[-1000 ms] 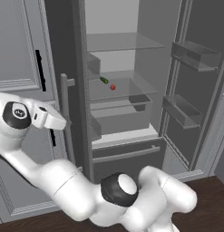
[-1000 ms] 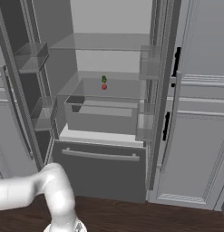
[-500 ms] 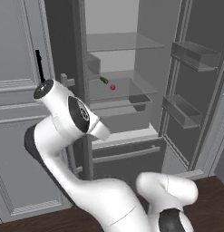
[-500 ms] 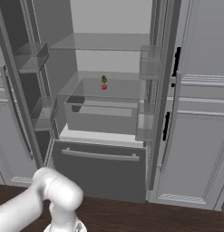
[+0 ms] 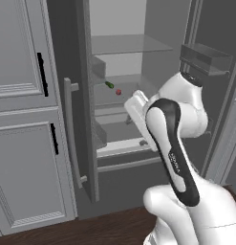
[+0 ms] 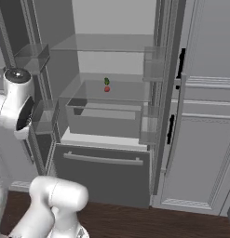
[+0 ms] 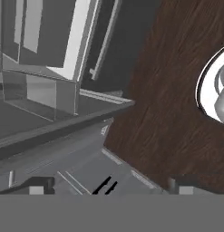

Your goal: Take the strawberry from the fridge and place it on top of the pancake, located on the dining counter.

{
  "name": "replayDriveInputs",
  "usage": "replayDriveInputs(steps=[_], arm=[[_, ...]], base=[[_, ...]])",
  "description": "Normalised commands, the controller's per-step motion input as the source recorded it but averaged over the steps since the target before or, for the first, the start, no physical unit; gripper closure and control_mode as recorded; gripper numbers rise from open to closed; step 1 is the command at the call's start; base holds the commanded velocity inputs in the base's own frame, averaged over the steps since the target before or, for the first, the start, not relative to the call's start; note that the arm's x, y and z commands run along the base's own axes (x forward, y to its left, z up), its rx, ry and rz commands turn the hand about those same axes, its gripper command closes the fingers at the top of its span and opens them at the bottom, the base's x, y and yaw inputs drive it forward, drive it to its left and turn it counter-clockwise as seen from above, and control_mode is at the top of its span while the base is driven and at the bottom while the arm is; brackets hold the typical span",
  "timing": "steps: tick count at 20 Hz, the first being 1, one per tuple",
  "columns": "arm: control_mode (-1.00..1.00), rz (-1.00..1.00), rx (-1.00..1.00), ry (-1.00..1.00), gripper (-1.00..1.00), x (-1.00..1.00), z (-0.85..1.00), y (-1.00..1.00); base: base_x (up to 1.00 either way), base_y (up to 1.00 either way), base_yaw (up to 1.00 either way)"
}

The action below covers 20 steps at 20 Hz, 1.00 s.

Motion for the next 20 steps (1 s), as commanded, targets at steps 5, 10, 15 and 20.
replayDriveInputs(steps=[5,10,15,20], arm=[[-1.0,0.13,0.93,0.1,-1.0,0.4,-0.21,-1.0],[-1.0,0.19,0.34,-0.1,-1.0,0.98,-0.33,-0.25],[-1.0,0.34,0.0,-0.14,-1.0,1.0,-0.7,0.62],[-1.0,0.24,0.0,-0.13,-1.0,1.0,-0.5,0.22]], base=[[0.0,0.0,0.0],[0.0,0.0,0.0],[0.0,0.0,0.0],[0.0,0.0,0.0]])
